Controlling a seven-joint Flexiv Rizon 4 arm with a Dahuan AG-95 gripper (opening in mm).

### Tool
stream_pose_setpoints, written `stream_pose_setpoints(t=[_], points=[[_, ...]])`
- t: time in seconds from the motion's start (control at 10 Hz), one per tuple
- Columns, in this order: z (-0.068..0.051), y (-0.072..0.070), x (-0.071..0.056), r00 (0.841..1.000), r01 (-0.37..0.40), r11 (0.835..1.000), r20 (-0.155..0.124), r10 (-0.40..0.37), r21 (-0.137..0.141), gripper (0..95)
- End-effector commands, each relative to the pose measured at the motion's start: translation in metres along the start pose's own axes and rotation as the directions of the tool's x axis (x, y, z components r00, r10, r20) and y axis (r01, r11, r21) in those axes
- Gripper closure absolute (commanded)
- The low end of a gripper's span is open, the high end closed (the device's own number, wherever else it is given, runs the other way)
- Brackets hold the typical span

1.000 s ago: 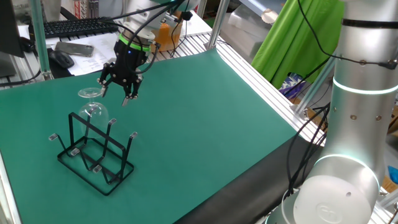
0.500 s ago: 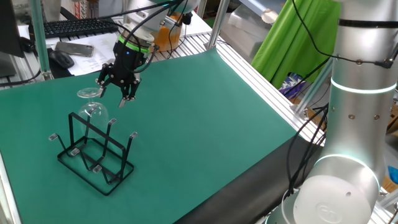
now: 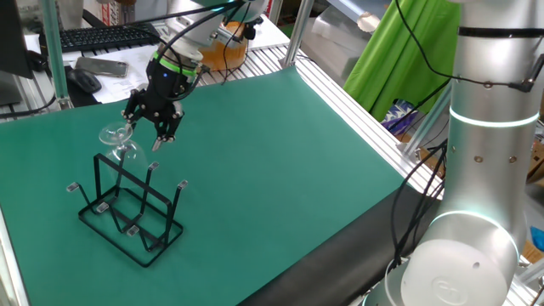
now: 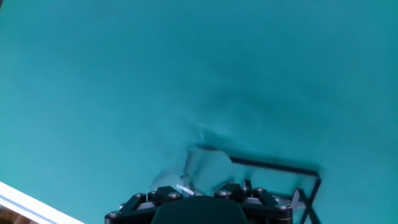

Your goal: Take the cup off the cup rack

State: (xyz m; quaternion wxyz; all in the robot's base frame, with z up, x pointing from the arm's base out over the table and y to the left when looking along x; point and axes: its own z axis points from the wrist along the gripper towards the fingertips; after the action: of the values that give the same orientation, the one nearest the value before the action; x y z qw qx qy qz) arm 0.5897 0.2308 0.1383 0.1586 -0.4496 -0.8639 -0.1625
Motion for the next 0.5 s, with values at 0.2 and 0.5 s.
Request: stream_pose_setpoints(t=[0.2, 0.5], points=[[-0.0003, 0.0009, -0.0002, 1.0, -0.01, 1.0, -0.017, 0.01, 0.002, 38.0], [0.0005, 0.0005, 0.0005, 0.999, -0.012, 1.0, -0.043, 0.012, 0.009, 38.0]])
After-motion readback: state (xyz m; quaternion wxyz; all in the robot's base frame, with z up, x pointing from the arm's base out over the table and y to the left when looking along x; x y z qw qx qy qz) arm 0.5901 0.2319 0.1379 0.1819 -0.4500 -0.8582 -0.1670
